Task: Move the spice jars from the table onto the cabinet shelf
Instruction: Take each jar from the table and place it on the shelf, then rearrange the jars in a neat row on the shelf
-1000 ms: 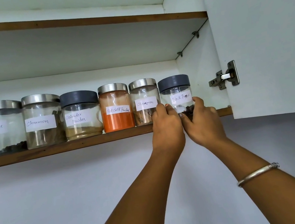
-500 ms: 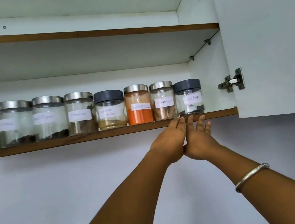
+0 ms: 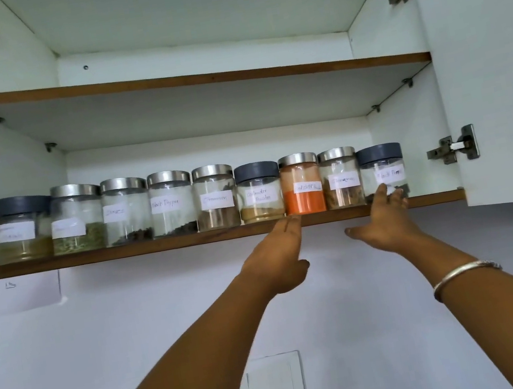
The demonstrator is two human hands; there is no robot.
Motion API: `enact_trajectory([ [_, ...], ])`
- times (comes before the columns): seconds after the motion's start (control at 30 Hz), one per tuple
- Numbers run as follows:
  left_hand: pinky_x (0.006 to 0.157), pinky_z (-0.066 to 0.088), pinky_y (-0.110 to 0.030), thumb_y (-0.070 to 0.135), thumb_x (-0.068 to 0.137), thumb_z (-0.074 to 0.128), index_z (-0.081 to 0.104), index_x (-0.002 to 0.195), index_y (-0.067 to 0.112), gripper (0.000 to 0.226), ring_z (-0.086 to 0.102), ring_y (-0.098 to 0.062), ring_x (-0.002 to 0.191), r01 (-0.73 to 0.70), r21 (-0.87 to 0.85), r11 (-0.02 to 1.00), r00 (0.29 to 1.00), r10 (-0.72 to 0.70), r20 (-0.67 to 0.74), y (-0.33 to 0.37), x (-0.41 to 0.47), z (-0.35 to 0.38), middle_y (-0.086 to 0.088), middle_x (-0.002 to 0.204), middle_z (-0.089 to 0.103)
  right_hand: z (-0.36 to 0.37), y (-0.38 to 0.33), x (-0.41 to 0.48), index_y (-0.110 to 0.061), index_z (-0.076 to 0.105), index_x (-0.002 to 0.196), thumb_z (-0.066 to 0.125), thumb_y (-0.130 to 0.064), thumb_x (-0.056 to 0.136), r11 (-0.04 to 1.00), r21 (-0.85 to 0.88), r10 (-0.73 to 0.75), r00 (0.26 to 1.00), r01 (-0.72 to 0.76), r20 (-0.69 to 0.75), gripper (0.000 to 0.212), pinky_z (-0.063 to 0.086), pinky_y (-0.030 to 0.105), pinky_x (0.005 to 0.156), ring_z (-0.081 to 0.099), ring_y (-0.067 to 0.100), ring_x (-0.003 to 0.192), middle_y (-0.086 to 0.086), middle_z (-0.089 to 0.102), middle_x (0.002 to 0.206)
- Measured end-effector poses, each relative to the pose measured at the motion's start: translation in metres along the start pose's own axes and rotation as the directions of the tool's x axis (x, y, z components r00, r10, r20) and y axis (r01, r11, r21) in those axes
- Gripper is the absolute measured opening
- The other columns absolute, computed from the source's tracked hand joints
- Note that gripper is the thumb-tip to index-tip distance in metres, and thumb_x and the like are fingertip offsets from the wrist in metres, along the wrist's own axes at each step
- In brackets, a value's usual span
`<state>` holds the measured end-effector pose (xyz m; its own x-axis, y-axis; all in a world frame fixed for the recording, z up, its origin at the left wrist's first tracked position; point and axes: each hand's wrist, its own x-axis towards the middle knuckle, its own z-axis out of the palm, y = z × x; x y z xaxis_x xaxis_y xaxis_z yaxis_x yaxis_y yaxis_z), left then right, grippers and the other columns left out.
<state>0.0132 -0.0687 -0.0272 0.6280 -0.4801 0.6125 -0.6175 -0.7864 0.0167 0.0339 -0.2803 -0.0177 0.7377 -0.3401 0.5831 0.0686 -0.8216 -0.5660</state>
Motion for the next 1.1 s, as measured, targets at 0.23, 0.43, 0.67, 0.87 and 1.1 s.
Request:
enact_trajectory([
  [0.23, 0.113, 0.02, -0.03, 0.018, 0.088, 0.058, 0.0, 0.149, 0.016, 0.084, 0.008, -0.019, 0.145, -0.126, -0.05, 0.991, 0.991, 0.128, 0.028, 0.066, 0.041, 0.04, -0.001, 0.159, 0.0, -0.001, 0.039, 0.002, -0.012, -0.017, 0.147, 0.072, -0.045, 0.076, 0.997, -0.061, -0.039, 0.999, 0.037, -0.02, 0.118, 0.012, 0.046, 0.114, -0.014, 0.034, 0.143, 0.017, -0.019, 0.155],
  [0.43, 0.115, 0.006, -0.029, 0.016, 0.087, 0.061, -0.003, 0.149, 0.01, 0.09, -0.007, -0.02, 0.145, -0.137, 0.058, 0.989, 0.988, 0.14, -0.06, 0.094, 0.082, 0.058, -0.008, 0.158, -0.007, -0.01, 0.059, 0.01, -0.018, -0.023, 0.145, 0.073, -0.043, 0.076, 0.973, -0.133, -0.189, 0.982, 0.188, 0.008, 0.121, 0.011, 0.043, 0.115, -0.017, 0.03, 0.143, 0.012, -0.026, 0.154],
  [0.67, 0.116, -0.003, -0.035, 0.028, 0.086, 0.058, -0.006, 0.148, 0.011, 0.091, -0.013, -0.021, 0.145, -0.106, 0.17, 0.98, 0.994, 0.11, -0.012, 0.096, 0.102, 0.074, -0.007, 0.158, -0.011, -0.005, 0.066, 0.019, -0.017, -0.021, 0.146, 0.072, -0.036, 0.078, 0.942, -0.181, -0.278, 0.959, 0.283, 0.048, 0.116, 0.011, 0.04, 0.116, -0.02, 0.028, 0.142, 0.012, -0.03, 0.152],
  [0.87, 0.117, -0.003, -0.035, 0.027, 0.088, 0.056, -0.005, 0.148, 0.01, 0.088, -0.012, -0.021, 0.145, -0.134, 0.208, 0.969, 0.991, 0.135, 0.011, 0.088, 0.097, 0.074, -0.008, 0.158, -0.01, -0.003, 0.068, 0.019, -0.018, -0.018, 0.147, 0.071, -0.048, 0.075, 0.938, -0.225, -0.251, 0.965, 0.262, 0.074, 0.118, 0.012, 0.049, 0.116, -0.024, 0.028, 0.141, 0.01, -0.029, 0.153],
  [1.1, 0.115, -0.002, -0.032, 0.024, 0.089, 0.054, -0.005, 0.149, 0.011, 0.085, -0.01, -0.021, 0.145, -0.114, 0.215, 0.97, 0.989, 0.131, -0.071, 0.05, 0.071, 0.049, -0.007, 0.158, -0.009, 0.011, 0.033, 0.0, -0.02, -0.014, 0.148, 0.067, -0.043, 0.08, 0.943, -0.185, -0.291, 0.955, 0.275, -0.064, 0.108, 0.01, 0.046, 0.115, -0.018, 0.033, 0.142, 0.016, -0.017, 0.156],
])
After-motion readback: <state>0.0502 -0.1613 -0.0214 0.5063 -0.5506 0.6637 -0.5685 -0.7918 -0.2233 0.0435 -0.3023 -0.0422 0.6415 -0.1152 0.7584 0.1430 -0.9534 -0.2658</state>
